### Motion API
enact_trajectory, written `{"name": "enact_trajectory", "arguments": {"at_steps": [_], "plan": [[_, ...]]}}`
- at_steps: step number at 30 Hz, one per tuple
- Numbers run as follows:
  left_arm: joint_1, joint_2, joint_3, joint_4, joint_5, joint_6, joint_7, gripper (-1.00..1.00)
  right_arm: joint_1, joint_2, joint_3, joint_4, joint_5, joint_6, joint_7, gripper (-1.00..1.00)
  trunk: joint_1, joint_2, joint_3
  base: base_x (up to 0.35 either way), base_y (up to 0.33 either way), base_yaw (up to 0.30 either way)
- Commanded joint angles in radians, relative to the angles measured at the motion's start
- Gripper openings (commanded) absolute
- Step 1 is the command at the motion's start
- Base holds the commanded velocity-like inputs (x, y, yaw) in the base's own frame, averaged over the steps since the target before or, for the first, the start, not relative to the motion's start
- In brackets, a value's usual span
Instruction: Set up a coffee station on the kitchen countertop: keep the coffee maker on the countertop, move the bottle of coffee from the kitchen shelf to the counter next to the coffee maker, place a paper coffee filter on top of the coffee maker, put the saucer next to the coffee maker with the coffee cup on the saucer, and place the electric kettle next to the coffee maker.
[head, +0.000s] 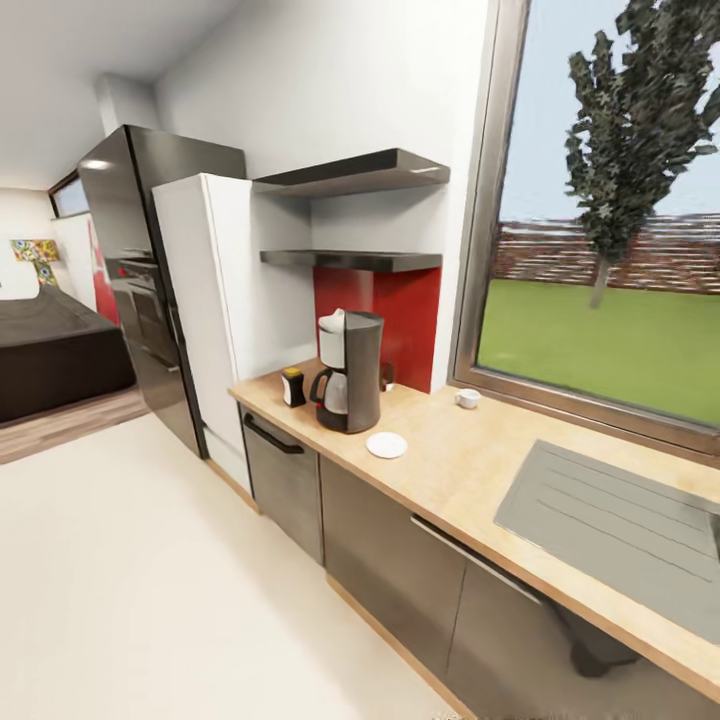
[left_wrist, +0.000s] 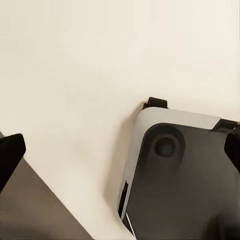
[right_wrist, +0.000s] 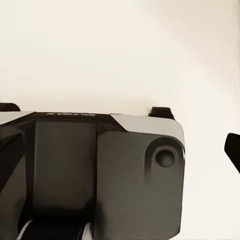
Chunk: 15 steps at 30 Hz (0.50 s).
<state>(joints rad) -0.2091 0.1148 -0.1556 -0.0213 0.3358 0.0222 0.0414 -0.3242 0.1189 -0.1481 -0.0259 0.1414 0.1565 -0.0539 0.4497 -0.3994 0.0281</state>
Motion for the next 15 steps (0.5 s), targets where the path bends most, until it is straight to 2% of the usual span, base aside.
{"name": "enact_trajectory", "arguments": {"at_steps": [1, 6, 12, 15], "plan": [[0.000, 0.000, -0.009, -0.002, 0.009, 0.002, 0.003, 1.00, 0.000, 0.001, -0.008, -0.002, 0.010, 0.006, -0.003, 1.00, 0.000, -0.001, 0.000, 0.000, 0.000, -0.279], [0.000, 0.000, -0.009, -0.002, 0.009, 0.002, 0.003, 1.00, 0.003, -0.001, -0.008, -0.002, 0.010, 0.006, -0.003, 1.00, 0.000, -0.001, 0.004, 0.000, 0.000, -0.281], [0.000, 0.000, -0.009, -0.002, 0.009, 0.002, 0.003, 1.00, 0.013, -0.036, -0.008, -0.003, 0.008, 0.005, -0.003, 1.00, 0.000, -0.001, 0.007, 0.000, 0.000, -0.282], [0.000, 0.000, -0.009, -0.002, 0.008, 0.002, 0.003, 1.00, 0.014, -0.041, -0.008, -0.003, 0.008, 0.005, -0.002, 1.00, 0.000, -0.001, 0.009, 0.000, 0.000, -0.283]]}}
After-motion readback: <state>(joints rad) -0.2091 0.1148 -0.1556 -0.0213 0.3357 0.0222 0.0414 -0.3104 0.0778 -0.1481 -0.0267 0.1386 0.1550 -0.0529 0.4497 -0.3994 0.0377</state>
